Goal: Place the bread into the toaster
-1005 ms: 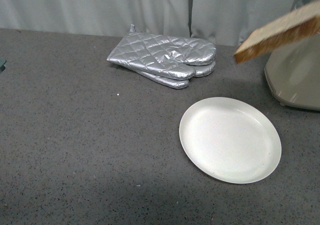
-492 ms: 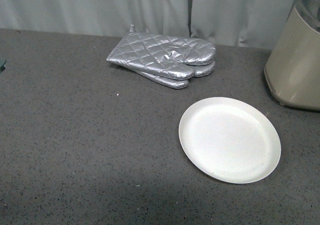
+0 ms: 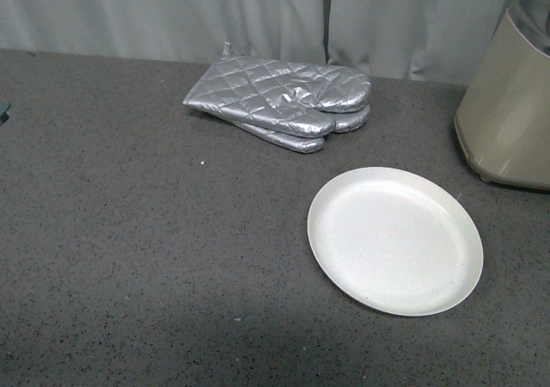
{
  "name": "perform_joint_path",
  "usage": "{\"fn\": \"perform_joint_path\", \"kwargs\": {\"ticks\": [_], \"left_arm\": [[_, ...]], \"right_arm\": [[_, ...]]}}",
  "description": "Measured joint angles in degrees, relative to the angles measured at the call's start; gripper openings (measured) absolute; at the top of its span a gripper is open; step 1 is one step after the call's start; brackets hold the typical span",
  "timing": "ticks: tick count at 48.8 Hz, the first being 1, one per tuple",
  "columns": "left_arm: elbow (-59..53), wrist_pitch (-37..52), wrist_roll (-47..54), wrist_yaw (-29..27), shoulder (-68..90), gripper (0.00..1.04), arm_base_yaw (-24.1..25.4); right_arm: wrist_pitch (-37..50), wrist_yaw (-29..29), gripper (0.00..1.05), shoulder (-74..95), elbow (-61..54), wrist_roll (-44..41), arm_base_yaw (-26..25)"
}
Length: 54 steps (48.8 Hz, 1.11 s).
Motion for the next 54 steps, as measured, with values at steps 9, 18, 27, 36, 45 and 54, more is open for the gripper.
{"fn": "perform_joint_path", "kwargs": {"ticks": [9, 18, 27, 36, 45, 54], "left_arm": [[0.0, 0.0, 0.0, 0.0, 0.0, 0.98, 0.0], [0.0, 0.0, 0.0, 0.0, 0.0, 0.98, 0.0], [0.0, 0.0, 0.0, 0.0, 0.0, 0.98, 0.0], [0.0, 0.0, 0.0, 0.0, 0.0, 0.98, 0.0], [0.0, 0.0, 0.0, 0.0, 0.0, 0.98, 0.0], [0.0, 0.0, 0.0, 0.0, 0.0, 0.98, 0.0]], "right_arm": [[-3.1, 1.1, 0.04, 2.9, 2.7, 1.5, 1.3], [-4.0, 1.3, 0.33, 3.3, 4.3, 1.7, 2.5], [-6.0, 1.0, 0.72, 2.4, 7.9, 0.5, 3.8], [-0.3, 2.8, 0.96, -6.3, 3.3, -9.6, 8.1], [33.0, -24.1, 0.68, -27.8, -23.9, -49.6, 8.7], [16.6, -25.8, 0.31, -66.7, -56.2, -74.3, 8.3]]}}
